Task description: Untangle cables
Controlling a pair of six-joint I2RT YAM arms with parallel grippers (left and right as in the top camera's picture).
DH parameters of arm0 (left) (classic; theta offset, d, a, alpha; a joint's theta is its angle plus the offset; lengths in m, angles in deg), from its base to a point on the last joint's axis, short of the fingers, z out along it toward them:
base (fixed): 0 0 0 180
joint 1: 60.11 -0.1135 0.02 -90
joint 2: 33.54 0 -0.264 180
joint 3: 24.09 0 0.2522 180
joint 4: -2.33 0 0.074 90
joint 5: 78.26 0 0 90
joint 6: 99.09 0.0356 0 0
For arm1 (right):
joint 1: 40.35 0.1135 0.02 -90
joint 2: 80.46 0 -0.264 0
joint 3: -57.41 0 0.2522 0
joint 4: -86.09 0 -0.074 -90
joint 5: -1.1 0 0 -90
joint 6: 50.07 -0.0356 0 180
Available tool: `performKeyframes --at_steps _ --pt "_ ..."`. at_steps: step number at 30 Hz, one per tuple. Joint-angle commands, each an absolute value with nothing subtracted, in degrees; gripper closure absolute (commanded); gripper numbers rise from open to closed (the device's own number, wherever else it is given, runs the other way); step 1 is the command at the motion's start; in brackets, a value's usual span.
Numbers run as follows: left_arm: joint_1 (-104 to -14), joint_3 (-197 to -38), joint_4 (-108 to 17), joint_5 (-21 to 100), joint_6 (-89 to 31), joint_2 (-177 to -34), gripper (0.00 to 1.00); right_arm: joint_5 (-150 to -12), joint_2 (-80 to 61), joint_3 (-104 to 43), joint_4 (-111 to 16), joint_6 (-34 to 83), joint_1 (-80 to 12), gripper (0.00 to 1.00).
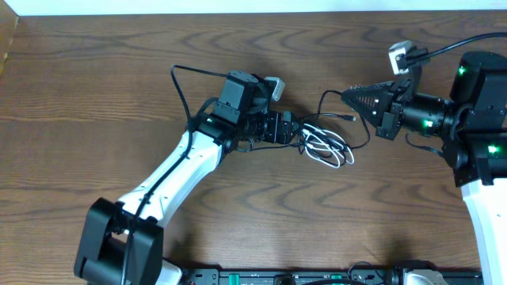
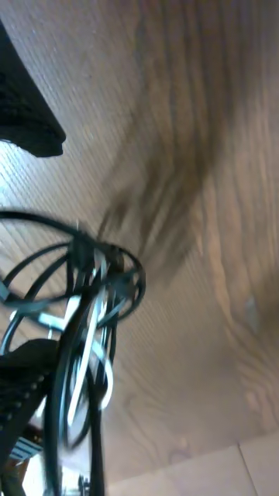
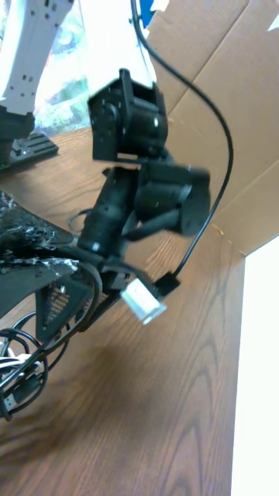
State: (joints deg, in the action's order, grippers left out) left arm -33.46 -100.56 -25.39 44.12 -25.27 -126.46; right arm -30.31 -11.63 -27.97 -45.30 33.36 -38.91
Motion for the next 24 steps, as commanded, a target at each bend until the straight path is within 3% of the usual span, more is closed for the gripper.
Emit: performKeyframes --at_steps 1,3,4,7,15,16,18,20,24 --pt "-33.5 -101.4 -25.9 42.8 -24.2 -128.9 0.26 -28.1 -12.8 -28.1 -45.7 32.7 -38.9 0.99" --pt "-33.5 -101.4 -26.1 42.9 -24.2 -129.4 0.31 -28.1 -12.8 -28.1 -45.9 32.7 -38.9 0.99" --pt "-33.5 -101.4 -26.1 43.0 -24.1 -129.5 0.4 -28.1 -12.8 -28.1 -46.1 32.7 -38.9 0.99" --pt "-33.5 -101.4 -26.1 43.7 -24.2 -129.5 0.92 -28.9 -12.8 -28.1 -46.1 32.7 -38.9 0.99" --pt "-33.5 -101.4 -26.1 45.9 -24.3 -129.5 0.92 -30.2 -12.8 -28.1 -45.5 32.7 -38.9 0.99" --pt "-33.5 -101.4 -26.2 46.1 -24.3 -129.5 0.83 -30.2 -12.8 -28.1 -45.5 32.7 -38.9 0.99" --pt "-33.5 -101.4 -26.8 46.2 -24.3 -129.5 0.47 -30.2 -12.9 -28.1 -45.5 32.7 -38.9 0.99" --pt "-33.5 -101.4 -27.5 46.9 -24.1 -129.5 0.34 -30.2 -12.9 -28.1 -45.5 32.7 -38.9 0.99" --pt "-33.5 -101.4 -27.9 48.8 -24.1 -129.5 0.33 -30.2 -12.9 -28.1 -45.8 32.7 -38.9 0.99"
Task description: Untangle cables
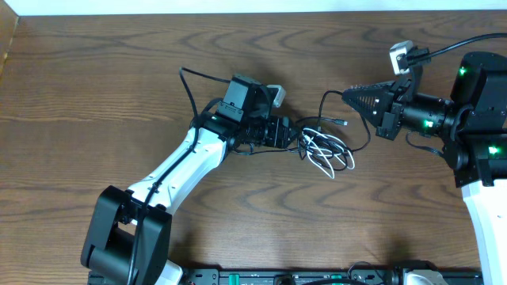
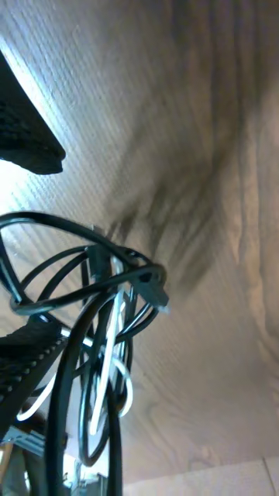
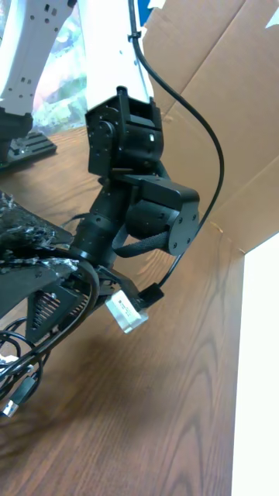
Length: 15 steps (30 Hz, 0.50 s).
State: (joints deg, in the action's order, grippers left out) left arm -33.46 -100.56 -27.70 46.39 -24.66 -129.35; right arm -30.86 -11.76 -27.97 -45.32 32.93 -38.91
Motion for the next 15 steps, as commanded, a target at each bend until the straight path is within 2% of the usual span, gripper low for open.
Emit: performKeyframes --at_steps 1,3,7,15 --pt "-33.5 -101.4 -27.9 48.8 -24.1 -129.5 0.34 -30.2 -12.9 -28.1 -46.0 32.7 -38.9 0.99" --pt "-33.5 -101.4 -27.9 48.8 -24.1 -129.5 0.38 -30.2 -12.9 -28.1 -46.0 32.6 -38.9 0.99" --pt "-33.5 -101.4 -27.9 48.6 -24.1 -129.5 0.53 -30.2 -12.9 -28.1 -46.1 32.6 -38.9 0.99" --pt "-33.5 -101.0 -27.9 48.6 -24.1 -129.5 0.51 -29.9 -12.9 -28.1 -47.1 32.2 -38.9 0.99"
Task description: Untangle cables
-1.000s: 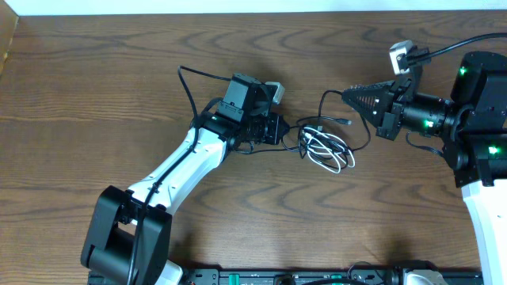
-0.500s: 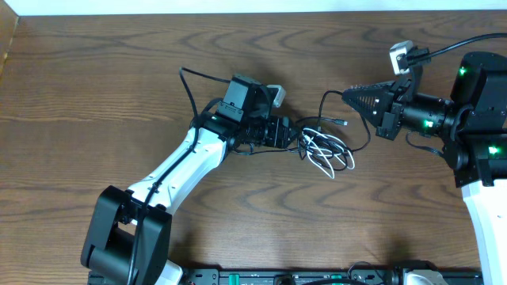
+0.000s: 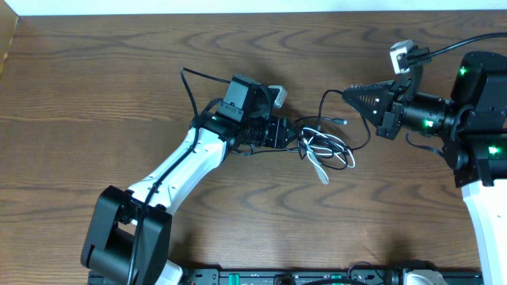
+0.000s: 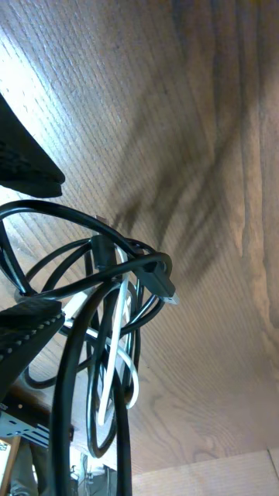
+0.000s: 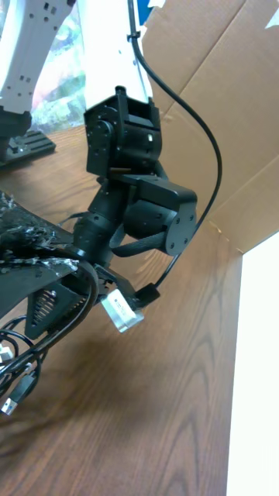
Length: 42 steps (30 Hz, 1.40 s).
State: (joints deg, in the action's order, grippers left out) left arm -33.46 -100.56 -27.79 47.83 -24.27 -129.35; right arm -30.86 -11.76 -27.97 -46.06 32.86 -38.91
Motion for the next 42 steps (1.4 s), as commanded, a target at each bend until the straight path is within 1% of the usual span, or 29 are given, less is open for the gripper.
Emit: performKeyframes --at_steps 1,5,7,16,19,20,21,23,27,33,36,41,42 --pt "-33.5 -101.0 -27.9 48.6 -24.1 -129.5 0.5 -29.8 -12.9 -28.1 -47.5 31.7 -38.9 0.99" --pt "-33.5 -101.0 -27.9 48.6 -24.1 -129.8 0.48 -29.8 -13.1 -28.1 -48.7 30.7 -38.9 0.99" --pt "-33.5 -101.0 -27.9 48.6 -24.1 -129.8 0.45 -29.8 -13.1 -28.1 -48.8 30.7 -38.9 0.99" --pt "-33.5 -98.4 -27.4 48.6 -24.1 -129.8 0.46 -28.6 -13.2 -28.1 -51.8 29.0 -38.9 0.99" --pt "-33.3 -97.4 -26.5 48.6 -24.1 -129.8 0.56 -28.3 -13.2 -28.1 -52.4 28.1 -38.9 0.99" --pt "-33.3 -97.4 -26.2 48.6 -24.1 -129.8 0.63 -28.3 -13.2 -28.1 -52.3 28.1 -38.9 0.99" --pt "-33.3 -97.4 -25.8 48.9 -24.1 -129.8 0.71 -28.3 -13.2 -28.1 -52.3 28.1 -38.9 0.99" --pt "-33.3 -97.4 -24.3 51.0 -24.2 -129.8 0.92 -28.3 -13.2 -28.1 -52.3 28.1 -38.9 0.99" --pt "-33.3 -97.4 -20.6 56.6 -24.2 -129.8 0.92 -28.3 -13.2 -28.1 -52.3 28.1 -38.9 0.99" --pt "-33.3 -97.4 -20.4 56.6 -24.4 -129.8 0.93 -28.5 -13.2 -28.1 -50.4 28.4 -38.9 0.99" --pt "-33.2 -97.4 -20.3 58.6 -24.4 -129.8 0.92 -29.7 -13.2 -28.1 -49.3 29.6 -38.9 0.99" --pt "-33.1 -97.4 -20.7 59.1 -24.3 -129.8 0.92 -43.9 -13.2 -28.1 -41.6 31.5 -38.9 0.99" --pt "-33.2 -97.4 -20.6 59.1 -24.2 -129.8 0.92 -48.5 -13.0 -28.1 -39.1 31.9 -38.9 0.99"
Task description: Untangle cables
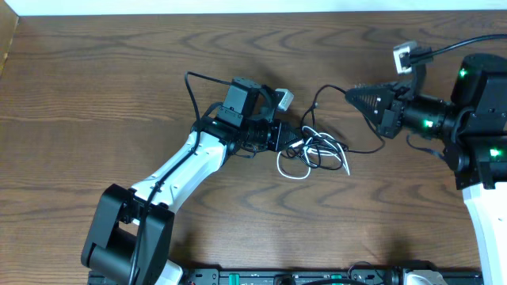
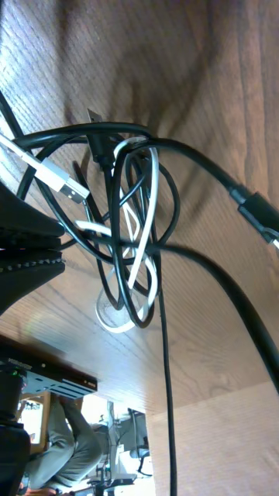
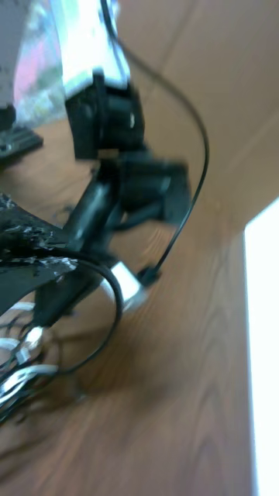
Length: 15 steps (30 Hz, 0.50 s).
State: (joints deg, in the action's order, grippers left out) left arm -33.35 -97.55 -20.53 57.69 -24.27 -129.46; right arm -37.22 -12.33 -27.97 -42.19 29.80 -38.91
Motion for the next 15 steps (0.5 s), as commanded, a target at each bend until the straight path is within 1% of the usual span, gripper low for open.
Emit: performKeyframes --at_steps 1,3,4,5,7,9,11,12,13,14,15 --pt "-33.2 -97.4 -20.5 58.9 -24.1 -129.8 0.92 -51.9 -12.9 -28.1 -37.6 31.9 -38.8 0.99" --pt "-33.2 -97.4 -20.2 58.7 -24.1 -129.8 0.92 -60.3 -12.7 -28.1 -34.5 31.8 -38.8 0.96" --pt "-33.3 -97.4 -19.9 58.7 -24.1 -129.8 0.92 -66.9 -12.3 -28.1 -31.7 31.8 -38.8 0.78" --pt "-33.4 -97.4 -19.9 58.7 -24.1 -129.8 0.92 -68.3 -12.2 -28.1 -31.0 31.8 -38.8 0.69" --pt "-33.6 -97.4 -19.7 58.7 -24.1 -129.8 0.92 -71.8 -11.5 -28.1 -30.1 31.6 -38.8 0.62" --pt "-34.2 -97.4 -19.5 58.7 -24.1 -129.7 0.92 -72.5 -10.8 -28.1 -29.9 31.6 -38.8 0.52" --pt "-35.0 -97.4 -19.5 58.7 -24.1 -129.4 0.92 -72.5 -9.7 -28.1 -29.1 31.6 -38.3 0.46" --pt "-35.6 -97.4 -19.5 58.8 -24.1 -129.0 0.92 -72.8 -9.1 -28.1 -28.7 31.7 -37.8 0.39" --pt "-36.1 -97.4 -19.5 58.9 -24.1 -128.8 0.92 -73.6 -8.4 -28.1 -28.4 31.6 -37.3 0.28" --pt "-36.8 -97.4 -19.5 59.0 -24.1 -128.3 0.92 -75.3 -7.4 -28.1 -28.2 31.7 -36.6 0.25" --pt "-37.4 -97.4 -19.7 59.0 -24.1 -127.9 0.92 -76.2 -6.9 -28.1 -28.2 31.7 -36.2 0.24"
